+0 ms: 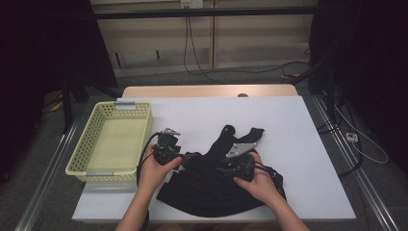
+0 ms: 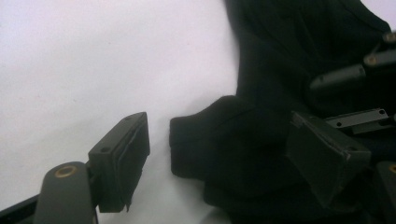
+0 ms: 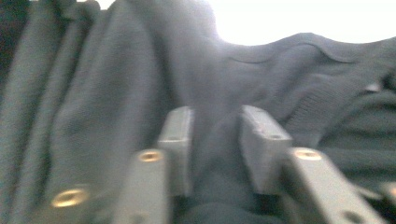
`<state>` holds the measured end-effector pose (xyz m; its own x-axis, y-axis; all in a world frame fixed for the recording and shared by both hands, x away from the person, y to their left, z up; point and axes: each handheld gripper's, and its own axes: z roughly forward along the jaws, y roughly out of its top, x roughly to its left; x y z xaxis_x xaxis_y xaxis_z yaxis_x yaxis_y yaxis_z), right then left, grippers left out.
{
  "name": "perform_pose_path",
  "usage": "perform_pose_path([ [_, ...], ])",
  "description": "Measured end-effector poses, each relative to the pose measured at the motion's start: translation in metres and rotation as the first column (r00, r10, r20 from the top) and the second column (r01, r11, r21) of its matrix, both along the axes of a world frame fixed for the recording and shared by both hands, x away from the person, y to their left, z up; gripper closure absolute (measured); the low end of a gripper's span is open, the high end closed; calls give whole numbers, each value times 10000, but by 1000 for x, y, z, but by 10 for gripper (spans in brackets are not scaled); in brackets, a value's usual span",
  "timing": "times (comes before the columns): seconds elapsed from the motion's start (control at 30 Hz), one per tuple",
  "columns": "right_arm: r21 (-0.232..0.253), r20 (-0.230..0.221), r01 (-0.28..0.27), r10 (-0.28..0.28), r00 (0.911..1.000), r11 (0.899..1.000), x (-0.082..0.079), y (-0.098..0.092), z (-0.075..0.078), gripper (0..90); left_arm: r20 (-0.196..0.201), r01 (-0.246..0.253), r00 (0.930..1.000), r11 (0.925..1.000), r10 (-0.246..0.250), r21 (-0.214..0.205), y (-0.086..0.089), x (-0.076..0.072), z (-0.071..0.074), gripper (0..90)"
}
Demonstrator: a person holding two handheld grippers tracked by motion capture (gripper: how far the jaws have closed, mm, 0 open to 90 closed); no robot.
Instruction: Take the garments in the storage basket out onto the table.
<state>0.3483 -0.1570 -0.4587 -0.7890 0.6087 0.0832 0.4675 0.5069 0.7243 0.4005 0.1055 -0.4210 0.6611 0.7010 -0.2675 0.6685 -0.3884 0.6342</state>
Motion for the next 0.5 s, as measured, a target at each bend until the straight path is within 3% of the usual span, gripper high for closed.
perform_pose_path([
  [0.13, 323, -387, -208, 220, 9990, 9993, 0, -2, 0, 848, 131, 38, 9999, 9999, -36, -140, -1, 0, 1, 179],
  [0.2, 424, -555, -294, 317, 9980, 9987, -2, -2, 1, 858, 173, 54, 9998, 9997, -50, -225, -1, 0, 1, 152],
  [0.33, 863, -986, -1357, 1440, 9847, 9870, -15, 9, 2, 865, 133, 105, 9999, 9999, -105, -27, 0, 1, 2, 152],
  [0.4, 1087, -1152, -1899, 2021, 9726, 9758, -21, 15, 4, 863, 160, 120, 9998, 9999, -119, -24, 0, 1, 2, 152],
  [0.47, 1486, -1595, -2618, 2844, 9453, 9536, -28, 20, 5, 847, 168, 124, 9998, 9999, -124, -52, -1, 0, 2, 152],
  [0.5, 1520, -1650, -2816, 3053, 9379, 9474, -31, 22, 5, 820, 217, 113, 9997, 9999, -112, -45, -1, -1, 2, 152],
])
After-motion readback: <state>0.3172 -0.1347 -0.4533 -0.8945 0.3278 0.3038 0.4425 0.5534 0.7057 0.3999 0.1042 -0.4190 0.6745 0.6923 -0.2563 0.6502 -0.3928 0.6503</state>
